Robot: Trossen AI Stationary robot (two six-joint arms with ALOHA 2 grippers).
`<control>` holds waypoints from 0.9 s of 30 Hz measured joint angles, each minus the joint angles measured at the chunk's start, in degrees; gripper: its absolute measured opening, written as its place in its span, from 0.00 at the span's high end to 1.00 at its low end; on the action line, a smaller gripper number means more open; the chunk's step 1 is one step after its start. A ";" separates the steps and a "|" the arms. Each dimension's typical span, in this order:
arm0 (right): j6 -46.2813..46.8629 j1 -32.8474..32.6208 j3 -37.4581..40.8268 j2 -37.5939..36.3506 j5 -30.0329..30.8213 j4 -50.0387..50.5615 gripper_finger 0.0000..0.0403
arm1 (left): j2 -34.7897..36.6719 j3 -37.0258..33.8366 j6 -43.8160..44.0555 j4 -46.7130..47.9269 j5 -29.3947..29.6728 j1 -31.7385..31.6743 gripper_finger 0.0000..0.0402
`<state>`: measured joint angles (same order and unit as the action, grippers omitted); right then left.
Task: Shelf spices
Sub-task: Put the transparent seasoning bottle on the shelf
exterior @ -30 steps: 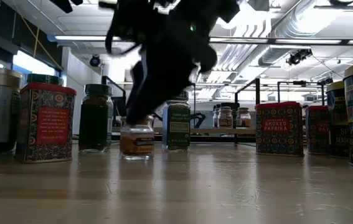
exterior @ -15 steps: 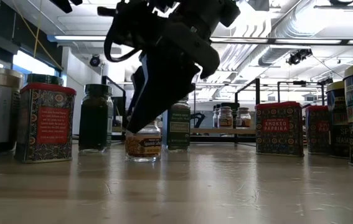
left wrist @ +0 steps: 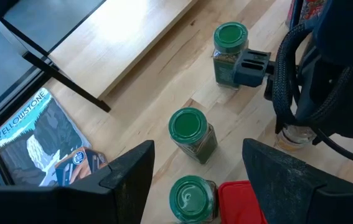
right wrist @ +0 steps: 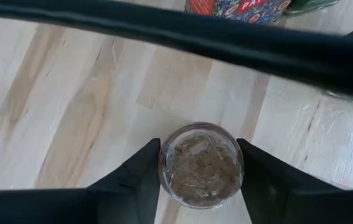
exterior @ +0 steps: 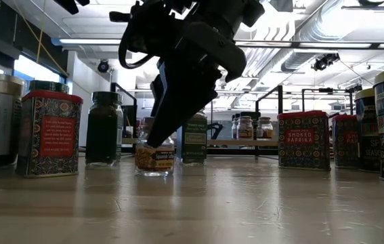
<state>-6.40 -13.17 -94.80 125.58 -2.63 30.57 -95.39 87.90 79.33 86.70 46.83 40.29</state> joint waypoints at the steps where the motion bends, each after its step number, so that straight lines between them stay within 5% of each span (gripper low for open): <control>1: 0.01 0.00 0.00 -0.01 -0.01 0.00 0.60 | 0.00 0.00 -0.02 -0.01 0.00 0.00 0.40; 18: -3.77 -0.66 0.00 -15.69 11.04 22.44 0.60 | 0.00 0.07 -0.01 -0.54 0.07 0.17 0.40; 27: -3.62 8.13 0.03 -25.25 19.74 37.69 0.60 | 0.00 0.07 0.00 -1.85 1.79 1.63 0.40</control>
<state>-10.02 -5.04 -94.78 100.32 17.11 68.26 -95.39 87.96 79.33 84.85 48.62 41.92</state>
